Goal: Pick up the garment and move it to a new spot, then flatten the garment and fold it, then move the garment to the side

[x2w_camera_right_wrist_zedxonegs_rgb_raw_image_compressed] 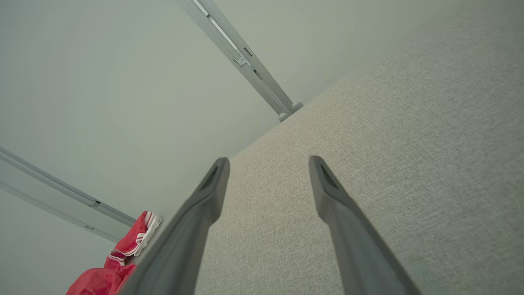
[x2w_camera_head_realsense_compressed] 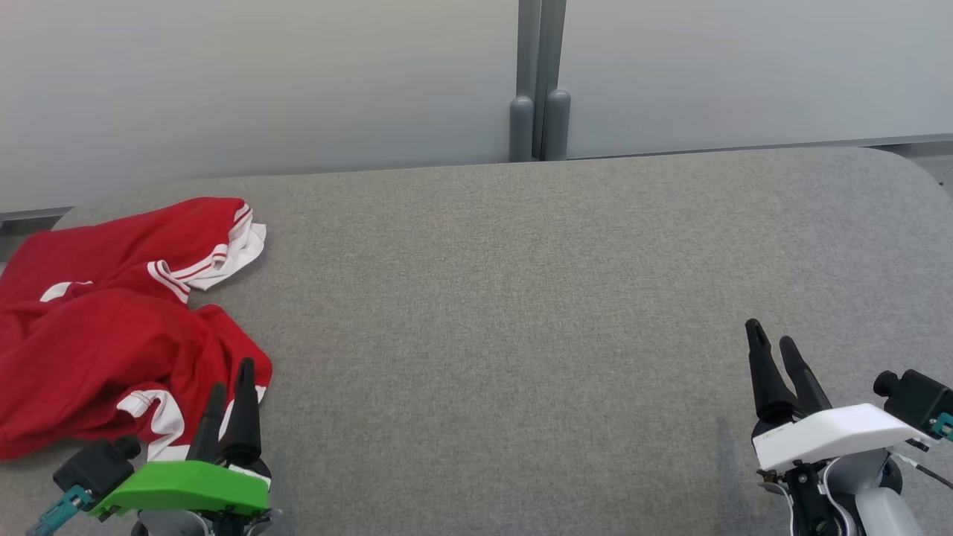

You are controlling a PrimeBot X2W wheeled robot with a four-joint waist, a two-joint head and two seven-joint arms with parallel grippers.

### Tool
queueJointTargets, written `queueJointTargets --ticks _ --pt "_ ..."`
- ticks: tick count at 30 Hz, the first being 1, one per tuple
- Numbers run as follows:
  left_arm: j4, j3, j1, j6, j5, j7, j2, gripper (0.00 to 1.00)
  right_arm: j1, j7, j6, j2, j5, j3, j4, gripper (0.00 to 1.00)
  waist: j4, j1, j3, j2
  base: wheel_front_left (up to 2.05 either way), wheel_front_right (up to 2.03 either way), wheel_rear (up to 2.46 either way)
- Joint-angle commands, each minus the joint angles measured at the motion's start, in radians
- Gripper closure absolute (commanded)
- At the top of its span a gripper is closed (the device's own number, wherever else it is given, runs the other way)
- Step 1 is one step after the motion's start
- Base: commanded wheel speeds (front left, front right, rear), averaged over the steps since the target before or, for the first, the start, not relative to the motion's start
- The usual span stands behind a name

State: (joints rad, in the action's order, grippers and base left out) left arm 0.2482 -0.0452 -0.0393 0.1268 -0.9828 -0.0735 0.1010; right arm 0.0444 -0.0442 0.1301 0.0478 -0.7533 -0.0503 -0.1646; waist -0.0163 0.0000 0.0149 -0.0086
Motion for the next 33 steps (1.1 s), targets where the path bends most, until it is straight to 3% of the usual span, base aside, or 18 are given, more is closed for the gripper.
queueJointTargets --ticks 1,14,33 --pt "-0.015 -0.001 -0.001 0.003 0.042 -0.012 0.013 0.0 0.002 -0.012 0.0 0.008 0.041 0.002 0.018 0.0 -0.001 0.0 0.0 0.0029 0.0 0.0 0.0" --pt "-0.023 -0.016 0.037 0.003 0.306 -0.049 0.036 0.0 -0.024 -0.057 0.001 0.004 0.244 0.002 -0.004 0.0 -0.007 0.0 0.008 0.0038 0.0 0.0 0.0" --pt "-0.02 -0.033 0.079 0.002 0.523 -0.095 0.059 0.0 -0.051 -0.111 0.001 0.006 0.475 -0.015 -0.044 0.0 -0.008 0.0 0.021 0.005 0.0 0.0 0.0"
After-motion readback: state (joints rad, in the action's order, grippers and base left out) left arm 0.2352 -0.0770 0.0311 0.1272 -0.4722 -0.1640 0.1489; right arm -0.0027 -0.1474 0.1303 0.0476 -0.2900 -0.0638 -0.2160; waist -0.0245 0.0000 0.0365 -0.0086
